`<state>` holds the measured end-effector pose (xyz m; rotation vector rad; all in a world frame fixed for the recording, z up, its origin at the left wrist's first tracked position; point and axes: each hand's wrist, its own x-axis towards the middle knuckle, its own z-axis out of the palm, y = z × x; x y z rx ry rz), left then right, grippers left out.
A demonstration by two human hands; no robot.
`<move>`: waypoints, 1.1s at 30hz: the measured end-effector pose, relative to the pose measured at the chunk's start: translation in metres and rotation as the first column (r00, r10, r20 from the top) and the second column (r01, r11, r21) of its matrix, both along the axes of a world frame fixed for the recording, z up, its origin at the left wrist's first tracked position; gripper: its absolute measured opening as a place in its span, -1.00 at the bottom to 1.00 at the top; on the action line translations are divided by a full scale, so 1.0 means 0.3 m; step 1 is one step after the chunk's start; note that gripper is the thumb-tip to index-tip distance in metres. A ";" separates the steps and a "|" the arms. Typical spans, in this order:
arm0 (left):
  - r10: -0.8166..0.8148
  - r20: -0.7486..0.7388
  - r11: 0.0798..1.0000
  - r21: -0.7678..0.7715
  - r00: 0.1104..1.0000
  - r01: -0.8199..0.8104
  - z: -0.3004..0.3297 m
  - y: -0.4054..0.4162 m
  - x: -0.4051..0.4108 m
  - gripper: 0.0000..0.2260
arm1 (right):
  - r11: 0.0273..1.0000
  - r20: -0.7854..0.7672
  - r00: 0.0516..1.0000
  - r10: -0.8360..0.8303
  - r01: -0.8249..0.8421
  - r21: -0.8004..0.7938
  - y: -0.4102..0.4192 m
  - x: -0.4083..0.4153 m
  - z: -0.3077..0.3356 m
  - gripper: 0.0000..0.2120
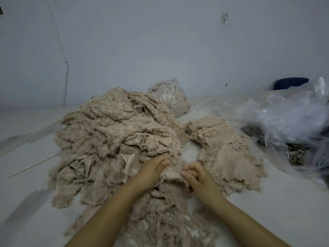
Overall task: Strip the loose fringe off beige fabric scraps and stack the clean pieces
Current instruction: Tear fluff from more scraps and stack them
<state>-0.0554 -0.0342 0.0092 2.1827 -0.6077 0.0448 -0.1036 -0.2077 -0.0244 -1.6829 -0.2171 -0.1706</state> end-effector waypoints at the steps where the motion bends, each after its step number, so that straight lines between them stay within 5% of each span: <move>1: 0.008 0.017 1.000 -0.009 1.000 -0.008 0.001 -0.010 0.000 -0.73 | 1.000 -0.050 0.998 0.028 -0.028 -0.005 0.007 -0.003 0.004 -0.98; 5: 0.001 0.085 1.000 0.006 0.996 -0.001 0.011 -0.056 -0.003 -0.73 | 0.982 -0.229 0.967 0.107 -0.068 0.174 0.035 -0.005 0.020 -0.84; 9: 0.088 0.135 0.996 0.019 0.987 -0.092 0.003 -0.018 0.015 -0.75 | 0.958 -0.196 0.979 0.056 0.002 0.285 0.009 -0.012 0.037 -0.91; 13: 0.163 0.029 0.985 -0.065 0.986 -0.161 -0.015 0.012 0.028 -0.71 | 0.958 -0.099 0.995 0.008 0.021 0.287 -0.016 -0.018 0.045 -0.91; 17: 0.021 -0.054 0.983 -0.180 0.998 -0.030 -0.007 -0.002 0.008 -0.78 | 0.921 -0.256 0.948 0.192 -0.084 0.380 -0.011 -0.023 0.069 -0.74; 20: -0.054 -0.056 0.973 -0.225 0.997 0.040 0.007 -0.015 -0.006 -0.80 | 0.940 -0.337 0.925 0.174 -0.054 0.336 0.012 -0.015 0.063 -0.77; 23: 0.070 -0.012 0.969 -0.235 0.998 -0.070 0.017 -0.001 0.004 -0.78 | 0.969 -0.290 0.955 0.070 0.004 0.248 0.032 -0.011 0.051 -0.94; 26: 0.185 0.073 0.977 -0.120 0.980 -0.176 0.006 0.010 0.005 -0.84 | 0.962 -0.226 0.974 -0.004 0.065 0.264 0.032 -0.003 0.055 -0.87; 30: 0.168 -0.008 0.951 -0.261 0.986 -0.164 0.016 0.010 -0.011 -0.80 | 0.953 -0.234 0.972 -0.002 0.073 0.293 0.042 -0.008 0.065 -0.90; 33: 0.129 0.031 0.964 -0.238 0.991 -0.118 0.040 0.004 -0.013 -0.86 | 0.943 -0.346 0.934 0.088 0.033 0.330 0.039 -0.009 0.074 -0.73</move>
